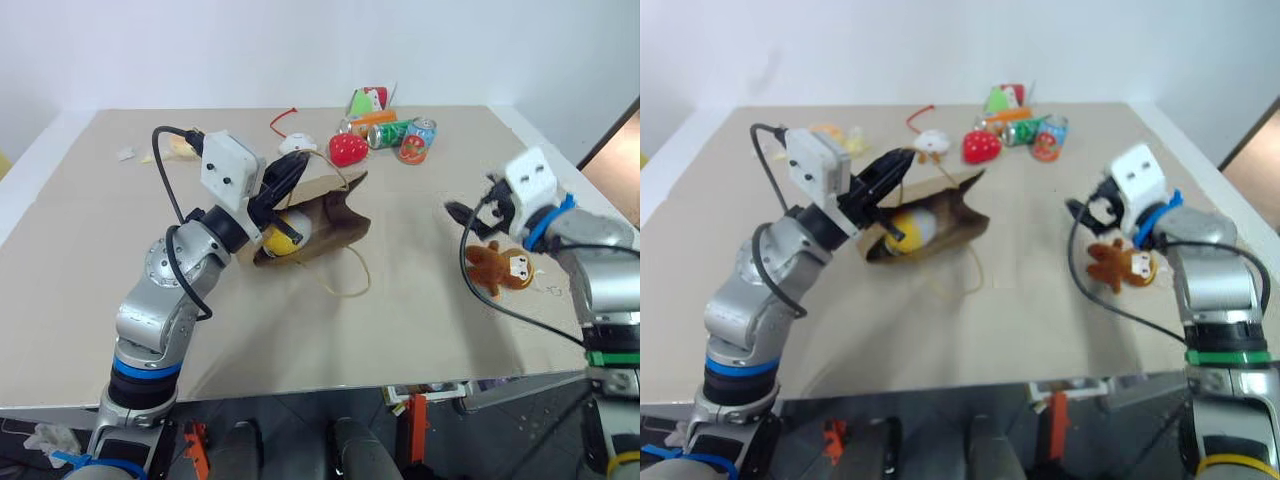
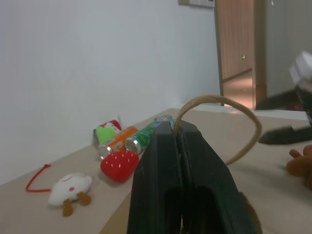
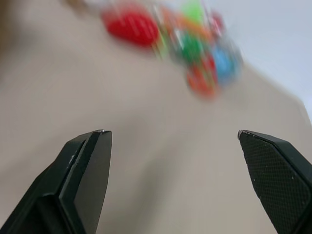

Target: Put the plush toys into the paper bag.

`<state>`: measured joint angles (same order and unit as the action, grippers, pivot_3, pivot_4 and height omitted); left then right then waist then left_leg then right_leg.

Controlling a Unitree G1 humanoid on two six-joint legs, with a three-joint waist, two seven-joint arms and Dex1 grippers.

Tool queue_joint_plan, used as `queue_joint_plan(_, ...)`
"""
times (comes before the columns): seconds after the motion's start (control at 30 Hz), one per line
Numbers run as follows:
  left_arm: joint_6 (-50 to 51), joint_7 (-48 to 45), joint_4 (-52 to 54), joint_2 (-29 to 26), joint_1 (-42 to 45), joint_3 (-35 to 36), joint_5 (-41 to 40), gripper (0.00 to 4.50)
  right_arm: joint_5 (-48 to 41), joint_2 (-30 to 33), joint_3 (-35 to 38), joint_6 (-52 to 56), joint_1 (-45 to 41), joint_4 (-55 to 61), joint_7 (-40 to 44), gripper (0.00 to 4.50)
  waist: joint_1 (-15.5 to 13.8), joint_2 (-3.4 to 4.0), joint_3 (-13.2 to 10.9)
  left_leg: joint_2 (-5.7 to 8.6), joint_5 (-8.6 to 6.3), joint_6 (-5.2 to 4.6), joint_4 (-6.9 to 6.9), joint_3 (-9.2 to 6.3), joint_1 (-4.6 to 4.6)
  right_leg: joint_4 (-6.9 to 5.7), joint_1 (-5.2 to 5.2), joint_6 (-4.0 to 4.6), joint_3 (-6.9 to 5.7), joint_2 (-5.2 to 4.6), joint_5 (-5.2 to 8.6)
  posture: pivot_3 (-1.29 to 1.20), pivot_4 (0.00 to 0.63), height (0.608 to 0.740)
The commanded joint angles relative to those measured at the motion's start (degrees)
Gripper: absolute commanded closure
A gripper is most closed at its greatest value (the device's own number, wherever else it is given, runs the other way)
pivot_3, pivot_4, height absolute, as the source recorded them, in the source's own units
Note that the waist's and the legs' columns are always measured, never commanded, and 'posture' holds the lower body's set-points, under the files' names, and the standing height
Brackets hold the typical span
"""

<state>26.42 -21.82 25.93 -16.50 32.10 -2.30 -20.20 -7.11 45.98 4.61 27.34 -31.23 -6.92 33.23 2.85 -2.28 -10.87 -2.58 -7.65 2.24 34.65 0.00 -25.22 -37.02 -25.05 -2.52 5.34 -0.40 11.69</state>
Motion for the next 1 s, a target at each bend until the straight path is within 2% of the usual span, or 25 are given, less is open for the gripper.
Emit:
queue_joint_plan(0.03, -0.9, -0.2, 1.8, -0.1, 0.5, 0.3, 0.1, 4.50, 1.5, 0.5, 2.5, 5.8, 2.3, 4.1, -3.6, 0.05, 0.2, 0.02, 0.0, 0.00, 0.00, 0.00, -0.03, 0.06, 0.04, -0.01, -0.03, -0.03, 0.10, 0.01, -0.01, 0.00, 0.150, 0.740)
queue_joint_plan(0.13, -0.9, -0.2, 1.8, -0.2, 0.5, 0.3, 0.1, 4.50, 0.0, -0.7, 4.8, 13.6, 4.5, 5.5, -5.8, 0.05, 0.1, 0.02, 0.0, -0.01, 0.01, -0.01, -0.05, 0.09, 0.07, -0.03, -0.05, -0.08, 0.15, 0.06, -0.04, 0.00, 0.150, 0.740)
queue_joint_plan(0.27, -1.2, -0.4, 1.4, -0.2, 0.7, 0.1, 0.2, 4.50, -1.4, -1.4, 4.0, 18.4, 7.6, 6.1, -3.7, 0.05, 0.1, 0.02, 0.0, 0.02, 0.01, -0.01, 0.15, 0.09, 0.06, -0.02, 0.05, -0.13, 0.23, 0.06, -0.07, 0.00, 0.150, 0.740)
queue_joint_plan(0.43, -1.4, -0.5, 1.1, -0.1, 0.8, -0.1, 0.4, 4.50, -1.3, -1.7, 3.3, 19.7, 8.2, 5.4, -3.7, 2.28, 0.0, 0.01, 0.0, 0.05, 0.01, -0.01, 0.37, 0.12, 0.07, -0.02, 0.14, -0.16, 0.33, 0.07, -0.08, 0.00, 0.150, 0.740)
queue_joint_plan(0.57, -1.4, -0.2, 1.1, 0.0, 0.6, -0.1, 0.5, 4.50, -1.0, -1.0, 2.9, 19.8, 8.3, 5.4, -3.0, 4.27, 0.0, 0.00, 0.0, 0.05, 0.02, -0.03, 0.44, 0.11, 0.06, -0.01, 0.18, -0.17, 0.33, 0.08, -0.08, 0.00, 0.150, 0.740)
queue_joint_plan(0.7, -1.5, -0.1, 1.2, 0.1, 0.5, -0.2, 0.6, 4.50, -1.9, -0.2, 1.8, 18.7, 8.5, 8.4, 0.1, 4.44, 0.0, 0.00, 0.0, 0.06, 0.02, -0.03, 0.52, 0.11, 0.04, -0.01, 0.21, -0.18, 0.35, 0.07, -0.07, 0.00, 0.150, 0.740)
queue_joint_plan(0.87, -1.5, 0.1, 0.8, 0.3, 0.5, 0.2, 0.3, 4.50, -15.9, -2.4, 2.8, 18.3, 1.1, 20.7, 13.2, 4.44, 0.8, 0.03, 0.0, 0.02, 0.00, -0.05, 0.51, 0.12, 0.02, -0.01, 0.13, -0.23, 0.37, 0.13, -0.10, 0.00, 0.150, 0.740)
queue_joint_plan(1.0, -1.7, 0.2, 0.5, 0.6, 0.7, 0.1, 0.5, 4.50, -24.6, -4.8, 1.4, 22.0, -6.6, 24.8, 18.3, 4.44, 1.3, 0.04, 0.0, -0.06, -0.01, -0.06, 0.52, 0.01, 0.04, -0.02, 0.13, -0.27, 0.33, 0.27, -0.13, 0.00, 0.150, 0.740)
